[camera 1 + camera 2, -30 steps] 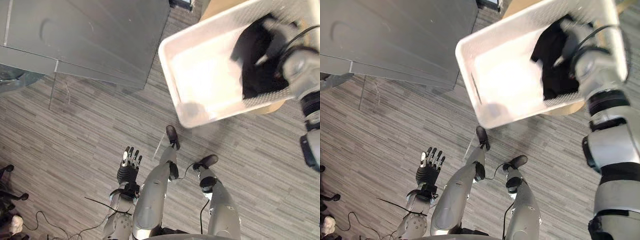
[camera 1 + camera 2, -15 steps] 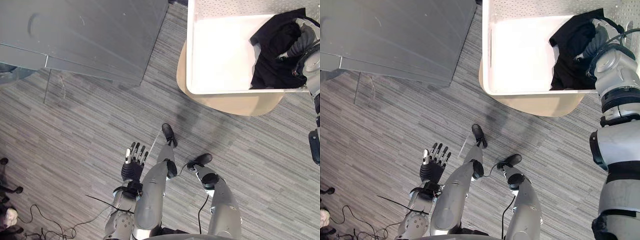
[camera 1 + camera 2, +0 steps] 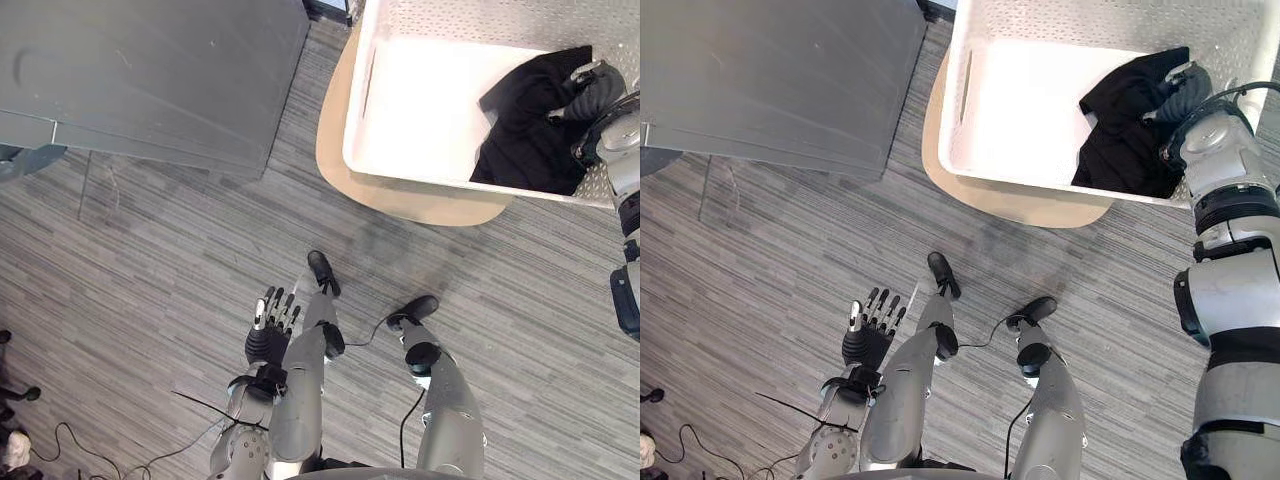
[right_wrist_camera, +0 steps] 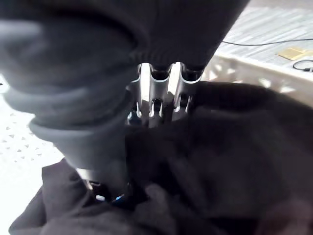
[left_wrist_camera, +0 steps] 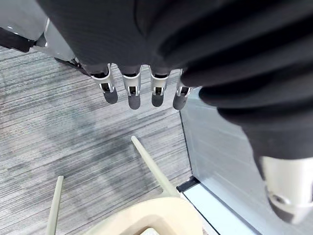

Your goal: Pick up the laundry basket with both hands and put the clothes into the washing machine.

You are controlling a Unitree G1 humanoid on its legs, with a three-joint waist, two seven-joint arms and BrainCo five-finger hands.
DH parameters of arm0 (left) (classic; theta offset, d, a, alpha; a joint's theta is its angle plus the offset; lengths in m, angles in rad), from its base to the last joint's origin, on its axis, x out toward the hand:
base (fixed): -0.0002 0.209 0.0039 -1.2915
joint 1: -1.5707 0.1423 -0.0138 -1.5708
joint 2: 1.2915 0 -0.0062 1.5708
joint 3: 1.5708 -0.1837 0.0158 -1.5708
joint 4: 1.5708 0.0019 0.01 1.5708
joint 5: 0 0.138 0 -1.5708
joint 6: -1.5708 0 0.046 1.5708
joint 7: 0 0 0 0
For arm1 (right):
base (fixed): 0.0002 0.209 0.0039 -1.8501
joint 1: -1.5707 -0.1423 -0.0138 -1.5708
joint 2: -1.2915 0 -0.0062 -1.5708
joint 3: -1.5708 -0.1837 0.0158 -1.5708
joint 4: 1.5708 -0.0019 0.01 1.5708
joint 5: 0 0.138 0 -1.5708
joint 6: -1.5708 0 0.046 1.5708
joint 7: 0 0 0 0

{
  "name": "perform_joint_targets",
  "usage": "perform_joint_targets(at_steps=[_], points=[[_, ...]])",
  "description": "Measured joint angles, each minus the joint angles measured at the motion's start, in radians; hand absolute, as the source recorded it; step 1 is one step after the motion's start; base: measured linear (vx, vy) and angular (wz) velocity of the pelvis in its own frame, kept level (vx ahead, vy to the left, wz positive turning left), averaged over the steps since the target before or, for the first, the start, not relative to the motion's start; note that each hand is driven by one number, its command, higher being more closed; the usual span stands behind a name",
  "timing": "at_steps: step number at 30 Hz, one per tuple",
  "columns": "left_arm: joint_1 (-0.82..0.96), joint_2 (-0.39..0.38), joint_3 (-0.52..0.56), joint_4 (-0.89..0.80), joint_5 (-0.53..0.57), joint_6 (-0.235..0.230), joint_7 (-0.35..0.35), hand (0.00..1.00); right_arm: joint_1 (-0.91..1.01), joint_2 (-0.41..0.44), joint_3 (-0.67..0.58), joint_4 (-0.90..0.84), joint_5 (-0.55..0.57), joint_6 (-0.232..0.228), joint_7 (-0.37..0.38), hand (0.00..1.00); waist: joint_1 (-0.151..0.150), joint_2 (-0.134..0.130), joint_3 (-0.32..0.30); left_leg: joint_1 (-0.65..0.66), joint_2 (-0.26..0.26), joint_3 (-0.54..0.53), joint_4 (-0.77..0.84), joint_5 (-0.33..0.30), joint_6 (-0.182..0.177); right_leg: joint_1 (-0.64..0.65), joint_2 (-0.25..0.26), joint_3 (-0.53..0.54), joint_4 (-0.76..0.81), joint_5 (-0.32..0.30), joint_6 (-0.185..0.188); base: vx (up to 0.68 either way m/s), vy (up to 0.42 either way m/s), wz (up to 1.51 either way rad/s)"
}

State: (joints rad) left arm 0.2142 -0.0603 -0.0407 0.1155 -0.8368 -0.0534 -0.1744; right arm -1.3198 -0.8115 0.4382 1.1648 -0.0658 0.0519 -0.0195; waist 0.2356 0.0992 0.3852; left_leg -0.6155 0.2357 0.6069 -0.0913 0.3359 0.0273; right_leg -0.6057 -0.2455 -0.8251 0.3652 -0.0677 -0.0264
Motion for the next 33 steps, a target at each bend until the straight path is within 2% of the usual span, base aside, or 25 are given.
perform_joint_targets(at_steps=[6,12,13,15,16,22,25,27,29,30,33], points=[[-0.002,-0.003,0.012,0.005,0.000,-0.002,0.006,0.00,0.003,0.080,-0.054,-0.045,0.060,-0.003,0.000,1.00,-0.007,-0.001,0.000,0.041,0.006,-0.001,0.002,0.000,0.000,0.045,0.005,-0.006,0.000,0.000,0.000,0.03,0.005,0.02],[-0.005,0.002,0.012,0.005,0.000,-0.003,0.009,0.00,0.036,0.122,-0.172,-0.162,0.157,-0.014,-0.032,1.00,-0.034,-0.006,-0.003,0.073,0.011,-0.002,0.004,-0.001,-0.001,0.082,0.015,-0.002,-0.015,0.000,0.000,-0.02,0.002,-0.01],[-0.006,0.009,0.013,0.007,0.000,-0.009,0.009,0.00,0.055,0.135,-0.208,-0.187,0.186,-0.024,-0.043,1.00,-0.035,-0.022,-0.011,0.075,0.011,0.000,0.004,-0.001,-0.001,0.084,0.019,0.000,-0.026,-0.004,-0.006,-0.05,-0.005,-0.07],[-0.015,0.011,0.014,0.017,0.000,-0.010,0.011,0.00,0.078,0.144,-0.237,-0.218,0.216,-0.029,-0.045,1.00,-0.039,-0.030,-0.015,0.082,0.013,-0.002,0.003,-0.001,-0.001,0.093,0.023,0.000,-0.031,-0.005,-0.007,-0.05,-0.005,-0.03],[-0.019,0.014,0.014,0.018,0.001,-0.011,0.017,0.00,0.099,0.156,-0.264,-0.245,0.233,-0.031,-0.050,1.00,-0.040,-0.042,-0.022,0.088,0.014,-0.003,0.003,-0.003,-0.003,0.099,0.026,0.000,-0.036,-0.006,-0.010,-0.06,0.000,-0.05],[-0.021,0.059,0.014,0.044,0.025,-0.013,0.028,0.00,0.190,0.210,-0.388,-0.369,0.293,-0.048,-0.081,1.00,-0.052,-0.077,-0.041,0.167,0.024,-0.010,0.001,-0.025,-0.031,0.180,0.040,-0.003,-0.054,-0.008,-0.010,-0.06,0.005,0.02],[-0.024,0.075,0.014,0.043,0.076,-0.023,0.040,0.00,0.298,0.218,-0.446,-0.505,0.307,-0.053,-0.095,1.00,-0.060,-0.098,-0.062,0.218,0.021,-0.017,0.003,-0.031,-0.024,0.238,0.040,-0.008,-0.056,-0.011,-0.006,-0.02,-0.003,0.10],[-0.025,0.092,0.012,0.039,0.149,-0.028,0.052,0.00,0.383,0.225,-0.479,-0.641,0.311,-0.060,-0.112,1.00,-0.072,-0.111,-0.082,0.268,0.015,-0.025,0.003,-0.045,-0.032,0.291,0.040,-0.008,-0.066,-0.015,0.002,0.01,0.000,0.12],[-0.024,0.109,0.011,0.037,0.204,-0.034,0.059,0.00,0.428,0.239,-0.480,-0.702,0.311,-0.079,-0.112,1.00,-0.088,-0.122,-0.117,0.287,0.008,-0.029,0.003,-0.058,-0.036,0.311,0.041,0.000,-0.074,-0.019,0.009,0.02,0.008,0.00],[-0.026,0.132,0.011,0.028,0.270,-0.044,0.069,0.00,0.470,0.259,-0.480,-0.755,0.311,-0.100,-0.112,1.00,-0.095,-0.136,-0.151,0.315,0.005,-0.026,0.003,-0.074,-0.045,0.335,0.047,0.013,-0.090,-0.021,0.023,0.04,0.004,-0.10],[-0.052,0.165,0.011,-0.036,0.377,-0.066,0.089,0.00,0.520,0.264,-0.480,-0.827,0.310,-0.121,-0.108,1.00,-0.115,-0.151,-0.200,0.374,0.000,-0.011,0.003,-0.091,-0.050,0.386,0.060,0.040,-0.120,-0.011,0.031,0.05,-0.011,-0.16]])
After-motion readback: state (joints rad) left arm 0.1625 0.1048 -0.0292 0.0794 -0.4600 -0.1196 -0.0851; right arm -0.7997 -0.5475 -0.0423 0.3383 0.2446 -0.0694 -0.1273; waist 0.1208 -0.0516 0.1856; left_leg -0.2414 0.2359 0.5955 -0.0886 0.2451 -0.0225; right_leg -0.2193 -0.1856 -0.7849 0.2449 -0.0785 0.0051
